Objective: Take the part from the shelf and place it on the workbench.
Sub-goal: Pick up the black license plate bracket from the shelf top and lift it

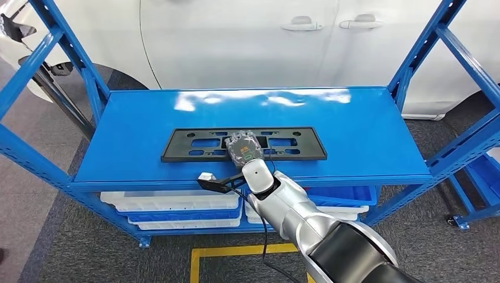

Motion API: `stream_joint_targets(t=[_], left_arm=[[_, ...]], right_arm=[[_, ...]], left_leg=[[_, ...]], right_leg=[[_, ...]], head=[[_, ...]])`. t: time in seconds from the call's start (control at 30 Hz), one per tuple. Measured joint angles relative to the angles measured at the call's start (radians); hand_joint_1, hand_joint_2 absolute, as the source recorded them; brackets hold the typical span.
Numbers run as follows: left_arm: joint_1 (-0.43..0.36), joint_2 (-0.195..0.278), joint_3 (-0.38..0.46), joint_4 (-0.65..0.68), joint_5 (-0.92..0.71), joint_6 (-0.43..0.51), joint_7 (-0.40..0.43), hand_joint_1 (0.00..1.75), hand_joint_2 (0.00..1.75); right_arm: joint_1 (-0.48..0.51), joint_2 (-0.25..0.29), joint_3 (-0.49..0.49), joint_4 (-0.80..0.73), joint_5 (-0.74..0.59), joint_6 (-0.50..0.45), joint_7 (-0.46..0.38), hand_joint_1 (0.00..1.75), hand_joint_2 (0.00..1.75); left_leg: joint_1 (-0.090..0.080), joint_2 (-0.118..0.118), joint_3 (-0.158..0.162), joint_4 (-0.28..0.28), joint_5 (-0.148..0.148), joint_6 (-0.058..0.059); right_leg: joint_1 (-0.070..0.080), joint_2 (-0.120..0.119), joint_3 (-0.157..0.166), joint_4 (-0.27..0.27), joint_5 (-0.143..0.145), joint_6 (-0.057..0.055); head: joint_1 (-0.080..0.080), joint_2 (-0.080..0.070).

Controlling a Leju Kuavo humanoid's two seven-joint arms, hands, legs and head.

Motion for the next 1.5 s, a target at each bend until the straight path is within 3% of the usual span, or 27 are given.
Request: stream_joint_targets(t=[0.07, 0.13, 0.2, 0.23, 0.33, 0.37, 0.43, 0.5, 0.57, 0.63, 0.67, 0.7, 0.73, 0.77, 0.83, 0.87, 0.9, 1.03, 1.1, 1.17, 1.2, 1.23, 1.27, 1.33, 1.37, 1.4, 1.5], left_arm=[[-0.002, -0.001, 0.000, 0.000, 0.000, -0.001, 0.001, 0.00, 0.00], [-0.003, 0.000, 0.001, 0.000, 0.000, -0.002, 0.001, 0.00, 0.00], [-0.002, 0.000, 0.001, 0.000, 0.000, -0.002, 0.002, 0.00, 0.00], [-0.002, -0.001, 0.001, 0.000, 0.000, -0.002, 0.002, 0.00, 0.00], [-0.003, -0.002, 0.001, 0.000, 0.000, -0.004, 0.002, 0.00, 0.00], [-0.004, -0.002, 0.001, 0.000, -0.001, -0.006, 0.002, 0.00, 0.00], [-0.003, -0.002, 0.001, 0.000, -0.004, -0.011, -0.001, 0.00, 0.00], [-0.003, -0.001, 0.001, 0.000, -0.010, -0.018, -0.013, 0.00, 0.87], [-0.004, -0.001, 0.001, 0.000, -0.017, -0.025, -0.036, 0.00, 1.75], [-0.005, -0.001, 0.000, 0.000, -0.023, -0.029, -0.059, 0.00, 1.75], [-0.005, -0.001, 0.000, 0.000, -0.026, -0.031, -0.067, 0.00, 1.75], [-0.004, -0.001, 0.000, 0.000, -0.028, -0.032, -0.073, 0.00, 1.75], [-0.003, -0.001, 0.000, 0.000, -0.029, -0.033, -0.078, 0.00, 1.75], [-0.003, 0.000, 0.000, 0.000, -0.031, -0.033, -0.082, 0.00, 1.75], [-0.005, 0.000, 0.000, 0.000, -0.033, -0.035, -0.088, 0.00, 1.75], [-0.006, 0.000, 0.000, 0.000, -0.034, -0.037, -0.092, 0.00, 1.75], [-0.007, 0.001, 0.000, 0.000, -0.035, -0.040, -0.097, 0.00, 1.75], [-0.008, -0.001, 0.001, 0.000, -0.029, -0.048, -0.115, 0.00, 1.75], [-0.010, -0.002, 0.005, 0.000, -0.018, -0.050, -0.124, 0.00, 1.75], [-0.012, -0.002, 0.012, 0.000, -0.007, -0.051, -0.136, 0.00, 1.75], [-0.012, -0.002, 0.017, 0.000, -0.003, -0.053, -0.143, 0.00, 1.75], [-0.012, -0.003, 0.023, 0.000, -0.001, -0.054, -0.148, 0.00, 1.75], [-0.013, -0.004, 0.028, 0.000, 0.000, -0.056, -0.151, 0.00, 1.75], [-0.016, -0.006, 0.035, 0.000, 0.000, -0.056, -0.154, 0.00, 1.75], [-0.018, -0.006, 0.038, 0.000, 0.000, -0.056, -0.154, 0.00, 1.75], [-0.020, -0.007, 0.042, 0.000, 0.000, -0.057, -0.154, 0.00, 1.75], [-0.021, -0.008, 0.052, 0.000, -0.004, -0.058, -0.153, 0.00, 1.75]], right_arm=[[-0.001, -0.001, 0.000, 0.000, 0.000, 0.002, 0.000, 1.75, 1.75], [0.000, -0.002, 0.000, 0.000, 0.000, 0.003, 0.000, 1.75, 1.75], [0.004, -0.004, 0.000, 0.001, 0.000, 0.004, 0.000, 1.75, 1.75], [0.005, -0.005, 0.000, 0.001, 0.000, 0.004, 0.000, 1.75, 1.75], [0.002, -0.006, 0.000, 0.001, -0.001, 0.005, 0.000, 1.75, 1.75], [0.001, -0.006, 0.000, 0.000, -0.001, 0.005, 0.000, 1.75, 1.75], [0.000, -0.007, 0.000, 0.000, -0.001, 0.005, 0.000, 1.75, 1.75], [-0.001, -0.008, 0.000, -0.001, -0.001, 0.005, 0.000, 1.75, 1.75], [-0.002, -0.009, 0.000, -0.002, -0.001, 0.005, 0.000, 1.75, 1.75], [0.000, -0.010, 0.000, -0.002, -0.001, 0.003, -0.001, 1.75, 1.75], [0.002, -0.011, 0.000, -0.002, -0.001, 0.002, -0.001, 1.75, 1.75], [0.003, -0.012, 0.000, -0.002, -0.001, 0.001, -0.001, 1.75, 1.75], [0.003, -0.013, 0.000, -0.002, -0.001, 0.000, -0.002, 1.75, 1.75], [0.003, -0.013, -0.001, -0.002, 0.000, -0.001, -0.002, 1.75, 1.75], [0.001, -0.014, -0.002, -0.002, 0.000, -0.007, -0.004, 1.75, 1.75], [0.000, -0.015, -0.002, -0.002, 0.000, -0.013, -0.006, 1.75, 1.75], [0.000, -0.015, -0.004, -0.003, 0.000, -0.021, -0.008, 1.75, 1.75], [-0.003, -0.017, -0.015, -0.010, -0.003, -0.083, -0.025, 1.75, 1.75], [-0.009, -0.018, -0.028, -0.024, -0.021, -0.144, -0.049, 1.75, 1.75], [-0.013, -0.019, -0.052, -0.043, -0.071, -0.222, -0.106, 1.75, 1.75], [-0.012, -0.019, -0.071, -0.059, -0.115, -0.264, -0.157, 1.75, 1.75], [-0.009, -0.020, -0.094, -0.082, -0.176, -0.300, -0.225, 1.75, 1.75], [-0.005, -0.020, -0.118, -0.111, -0.249, -0.325, -0.304, 1.75, 1.75], [0.009, -0.019, -0.173, -0.201, -0.456, -0.323, -0.492, 1.75, 1.75], [0.023, -0.019, -0.198, -0.260, -0.564, -0.294, -0.571, 1.75, 1.75], [0.044, -0.019, -0.222, -0.330, -0.677, -0.254, -0.642, 1.75, 1.75], [0.110, -0.025, -0.264, -0.509, -0.912, -0.147, -0.739, 1.75, 1.75]], left_leg=[[0.005, 0.001, 0.003, -0.006, 0.003, 0.009], [0.004, 0.002, 0.003, -0.006, 0.003, 0.012], [0.004, 0.002, 0.004, -0.005, 0.002, 0.013], [0.004, 0.001, 0.005, -0.004, 0.001, 0.012], [0.002, -0.002, 0.011, -0.002, -0.005, 0.004], [0.000, -0.002, 0.010, -0.001, -0.006, -0.001], [-0.001, -0.003, 0.008, -0.001, -0.007, -0.012], [0.001, -0.002, 0.008, 0.001, -0.012, -0.023], [0.003, -0.001, -0.016, 0.063, -0.052, -0.032], [0.005, 0.000, -0.080, 0.200, -0.118, -0.038], [0.006, 0.000, -0.112, 0.266, -0.142, -0.040], [0.006, 0.000, -0.131, 0.300, -0.146, -0.042], [0.006, 0.000, -0.131, 0.297, -0.131, -0.043], [0.007, 0.001, -0.111, 0.252, -0.098, -0.042], [0.006, 0.001, -0.043, 0.106, -0.025, -0.037], [0.005, 0.001, -0.018, 0.050, -0.007, -0.033], [0.003, 0.000, -0.006, 0.019, -0.001, -0.028], [0.006, 0.000, -0.007, 0.007, -0.001, -0.005], [0.009, 0.001, -0.007, 0.004, 0.002, 0.004], [0.008, 0.002, -0.008, 0.005, 0.002, 0.008], [0.007, 0.002, -0.008, 0.005, 0.001, 0.009], [0.007, 0.001, -0.007, 0.006, 0.000, 0.009], [0.007, 0.000, -0.006, 0.008, -0.002, 0.008], [0.007, -0.002, -0.004, 0.012, -0.008, 0.003], [0.005, -0.003, -0.004, 0.015, -0.010, -0.001], [0.004, -0.004, -0.004, 0.016, -0.012, -0.005], [0.004, -0.005, -0.004, 0.012, -0.013, -0.019]], right_leg=[[-0.003, -0.001, -0.031, 0.072, -0.045, 0.011], [-0.009, -0.003, -0.097, 0.209, -0.107, 0.020], [-0.015, -0.004, -0.137, 0.286, -0.120, 0.025], [-0.017, -0.004, -0.128, 0.264, -0.097, 0.025], [-0.018, -0.006, -0.028, 0.055, -0.002, 0.018], [-0.016, -0.006, -0.008, 0.011, 0.011, 0.014], [-0.010, -0.004, -0.002, -0.007, 0.011, 0.005], [-0.013, -0.004, 0.002, -0.014, 0.014, -0.006], [-0.019, -0.006, 0.008, -0.023, 0.018, -0.018], [-0.018, -0.008, 0.008, -0.024, 0.017, -0.024], [-0.017, -0.008, 0.008, -0.024, 0.016, -0.025], [-0.016, -0.008, 0.008, -0.023, 0.016, -0.025], [-0.016, -0.007, 0.010, -0.022, 0.015, -0.025], [-0.016, -0.007, 0.012, -0.020, 0.013, -0.024], [-0.013, -0.005, 0.013, -0.015, 0.008, -0.018], [-0.011, -0.003, 0.011, -0.011, 0.007, -0.013], [-0.009, -0.002, 0.008, -0.008, 0.006, -0.009], [-0.009, -0.001, -0.006, 0.010, -0.007, 0.012], [-0.012, -0.003, -0.046, 0.097, -0.058, 0.021], [-0.016, -0.004, -0.113, 0.235, -0.117, 0.027], [-0.017, -0.004, -0.136, 0.281, -0.127, 0.028], [-0.018, -0.004, -0.142, 0.288, -0.116, 0.028], [-0.019, -0.004, -0.129, 0.254, -0.087, 0.027], [-0.018, -0.005, -0.065, 0.116, -0.017, 0.021], [-0.017, -0.005, -0.038, 0.057, 0.004, 0.017], [-0.015, -0.004, -0.022, 0.021, 0.012, 0.013], [-0.008, -0.004, -0.018, 0.006, 0.008, 0.003]], head=[[0.000, 0.000], [0.000, 0.000], [0.000, 0.000], [0.000, 0.000], [0.000, 0.000], [0.000, 0.000], [0.000, 0.000], [0.000, 0.000], [0.000, 0.000], [0.000, 0.000], [0.000, 0.000], [0.000, 0.000], [0.000, 0.000], [0.000, 0.000], [0.000, 0.000], [0.000, 0.000], [0.000, 0.000], [0.000, 0.000], [0.000, 0.000], [0.000, 0.000], [0.000, 0.000], [0.000, 0.000], [0.000, 0.000], [0.000, 0.000], [0.000, 0.000], [0.000, 0.000], [0.000, 0.000]])
